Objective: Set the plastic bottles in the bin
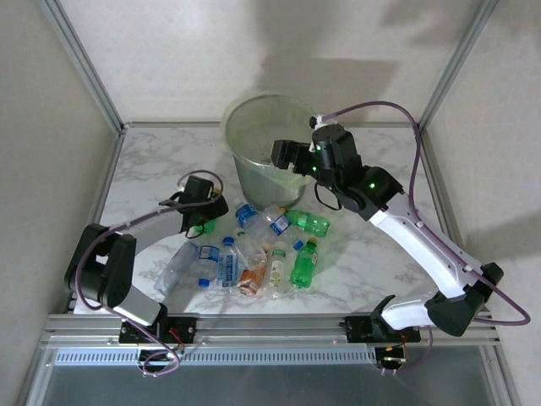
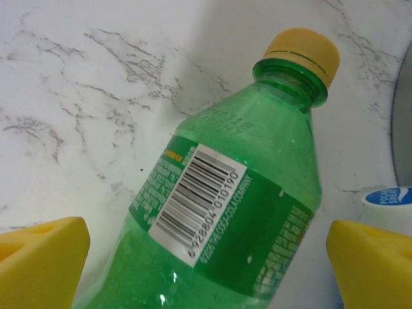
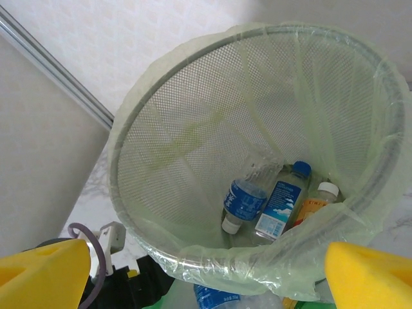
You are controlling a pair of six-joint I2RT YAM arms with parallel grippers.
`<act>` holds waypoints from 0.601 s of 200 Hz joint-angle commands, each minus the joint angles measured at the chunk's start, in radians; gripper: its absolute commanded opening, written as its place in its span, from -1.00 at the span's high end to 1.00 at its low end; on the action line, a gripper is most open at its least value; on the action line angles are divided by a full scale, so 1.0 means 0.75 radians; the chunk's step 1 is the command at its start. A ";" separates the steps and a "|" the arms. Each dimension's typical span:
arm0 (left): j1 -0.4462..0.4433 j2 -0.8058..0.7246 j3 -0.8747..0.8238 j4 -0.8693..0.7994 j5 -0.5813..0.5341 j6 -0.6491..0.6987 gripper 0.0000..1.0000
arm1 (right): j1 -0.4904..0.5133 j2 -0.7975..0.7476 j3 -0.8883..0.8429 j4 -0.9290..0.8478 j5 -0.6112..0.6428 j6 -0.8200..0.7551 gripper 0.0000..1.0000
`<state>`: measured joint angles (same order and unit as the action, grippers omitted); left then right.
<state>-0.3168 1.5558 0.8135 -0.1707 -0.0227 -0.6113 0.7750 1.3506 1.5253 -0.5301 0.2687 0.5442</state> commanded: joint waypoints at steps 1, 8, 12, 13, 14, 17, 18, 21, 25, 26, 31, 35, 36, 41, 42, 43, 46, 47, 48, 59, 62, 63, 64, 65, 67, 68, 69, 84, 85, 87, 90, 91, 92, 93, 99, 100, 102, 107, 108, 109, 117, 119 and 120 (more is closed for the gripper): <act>0.011 0.045 0.040 0.040 -0.031 0.028 -0.87 | 0.010 -0.021 -0.021 0.032 0.022 0.021 -0.88; 0.011 0.054 0.041 0.050 -0.032 0.030 -0.86 | 0.012 -0.023 -0.023 0.029 0.026 0.021 -0.88; 0.012 0.061 0.042 0.054 -0.034 0.031 -0.86 | 0.010 -0.022 -0.023 0.028 0.025 0.023 -0.88; 0.012 0.064 0.043 0.055 -0.034 0.031 -0.86 | 0.010 -0.022 -0.024 0.028 0.026 0.023 -0.88; 0.012 0.065 0.044 0.054 -0.033 0.031 -0.86 | 0.011 -0.022 -0.025 0.028 0.025 0.023 -0.88; 0.012 0.070 0.046 0.057 -0.035 0.033 -0.85 | 0.011 -0.023 -0.025 0.029 0.026 0.024 -0.88; 0.011 0.071 0.046 0.058 -0.035 0.033 -0.85 | 0.011 -0.023 -0.025 0.029 0.026 0.024 -0.88; 0.011 0.077 0.049 0.059 -0.035 0.034 -0.85 | 0.011 -0.023 -0.026 0.028 0.026 0.023 -0.88; 0.013 0.084 0.052 0.060 -0.035 0.036 -0.84 | 0.011 -0.025 -0.026 0.028 0.028 0.023 -0.88; 0.012 0.086 0.052 0.061 -0.035 0.037 -0.84 | 0.011 -0.027 -0.027 0.029 0.028 0.023 -0.88; 0.012 0.093 0.056 0.062 -0.034 0.039 -0.84 | 0.012 -0.026 -0.029 0.029 0.028 0.025 -0.88; 0.013 0.101 0.058 0.061 -0.035 0.041 -0.83 | 0.011 -0.028 -0.031 0.030 0.029 0.025 -0.88; 0.012 0.102 0.060 0.061 -0.035 0.041 -0.83 | 0.010 -0.029 -0.031 0.031 0.030 0.025 -0.88; 0.012 0.109 0.063 0.064 -0.036 0.043 -0.83 | 0.012 -0.028 -0.034 0.031 0.030 0.027 -0.88; 0.014 0.111 0.064 0.064 -0.035 0.043 -0.83 | 0.012 -0.028 -0.035 0.030 0.030 0.027 -0.88; 0.014 0.111 0.064 0.064 -0.035 0.044 -0.82 | 0.012 -0.028 -0.035 0.030 0.030 0.027 -0.88; 0.014 0.115 0.066 0.064 -0.037 0.044 -0.82 | 0.011 -0.028 -0.037 0.031 0.031 0.027 -0.88; 0.014 0.117 0.067 0.064 -0.037 0.044 -0.82 | 0.012 -0.029 -0.037 0.032 0.031 0.028 -0.88; 0.013 0.118 0.067 0.063 -0.037 0.045 -0.82 | 0.012 -0.028 -0.037 0.033 0.031 0.029 -0.88; 0.014 0.132 0.073 0.064 -0.042 0.050 -0.81 | 0.011 -0.031 -0.042 0.032 0.032 0.031 -0.88; 0.014 0.134 0.075 0.065 -0.043 0.051 -0.80 | 0.012 -0.031 -0.045 0.032 0.031 0.031 -0.88; 0.015 0.136 0.075 0.066 -0.043 0.052 -0.80 | 0.012 -0.031 -0.045 0.032 0.030 0.031 -0.88; 0.014 0.137 0.075 0.065 -0.043 0.052 -0.80 | 0.011 -0.030 -0.045 0.032 0.029 0.031 -0.88; 0.015 0.139 0.075 0.065 -0.043 0.052 -0.80 | 0.011 -0.031 -0.046 0.034 0.030 0.031 -0.88; 0.014 0.143 0.077 0.065 -0.045 0.053 -0.80 | 0.012 -0.031 -0.046 0.032 0.029 0.033 -0.88; 0.015 0.144 0.077 0.067 -0.045 0.054 -0.80 | 0.012 -0.031 -0.046 0.032 0.029 0.033 -0.88; 0.016 0.145 0.077 0.067 -0.046 0.054 -0.80 | 0.012 -0.030 -0.047 0.032 0.028 0.033 -0.88; 0.015 0.165 0.084 0.068 -0.046 0.058 -0.78 | 0.011 -0.029 -0.048 0.033 0.026 0.033 -0.88; 0.016 0.166 0.085 0.067 -0.046 0.058 -0.77 | 0.011 -0.027 -0.047 0.032 0.026 0.033 -0.88; 0.017 0.168 0.085 0.068 -0.045 0.058 -0.77 | 0.012 -0.027 -0.048 0.033 0.026 0.033 -0.88; 0.017 0.172 0.086 0.068 -0.045 0.060 -0.77 | 0.012 -0.026 -0.046 0.032 0.026 0.033 -0.88; 0.017 0.175 0.087 0.069 -0.045 0.060 -0.77 | 0.012 -0.026 -0.046 0.033 0.026 0.033 -0.88; 0.018 0.175 0.087 0.069 -0.045 0.060 -0.77 | 0.012 -0.027 -0.046 0.032 0.026 0.033 -0.88; 0.019 0.176 0.087 0.069 -0.046 0.059 -0.76 | 0.012 -0.027 -0.046 0.032 0.026 0.034 -0.88; 0.020 0.183 0.089 0.071 -0.046 0.062 -0.76 | 0.010 -0.024 -0.046 0.034 0.028 0.035 -0.88; 0.021 0.184 0.089 0.071 -0.046 0.062 -0.76 | 0.010 -0.024 -0.046 0.033 0.028 0.035 -0.88; 0.021 0.187 0.089 0.072 -0.046 0.062 -0.75 | 0.011 -0.024 -0.046 0.033 0.029 0.034 -0.88; 0.020 0.191 0.089 0.075 -0.046 0.062 -0.75 | 0.012 -0.022 -0.043 0.033 0.029 0.036 -0.88; 0.021 0.193 0.089 0.076 -0.045 0.062 -0.75 | 0.012 -0.023 -0.043 0.033 0.029 0.035 -0.88; 0.021 0.193 0.089 0.076 -0.045 0.062 -0.74 | 0.011 -0.022 -0.044 0.031 0.029 0.035 -0.88; 0.025 0.200 0.089 0.081 -0.044 0.062 -0.73 | 0.011 -0.021 -0.043 0.033 0.028 0.035 -0.88; 0.024 0.201 0.089 0.082 -0.043 0.062 -0.72 | 0.012 -0.021 -0.042 0.034 0.028 0.036 -0.88; 0.025 0.203 0.089 0.082 -0.043 0.062 -0.72 | 0.012 -0.020 -0.042 0.033 0.028 0.037 -0.88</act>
<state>-0.3138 1.6802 0.8570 -0.1284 -0.0257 -0.5823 0.7753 1.3499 1.4975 -0.5186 0.2691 0.5621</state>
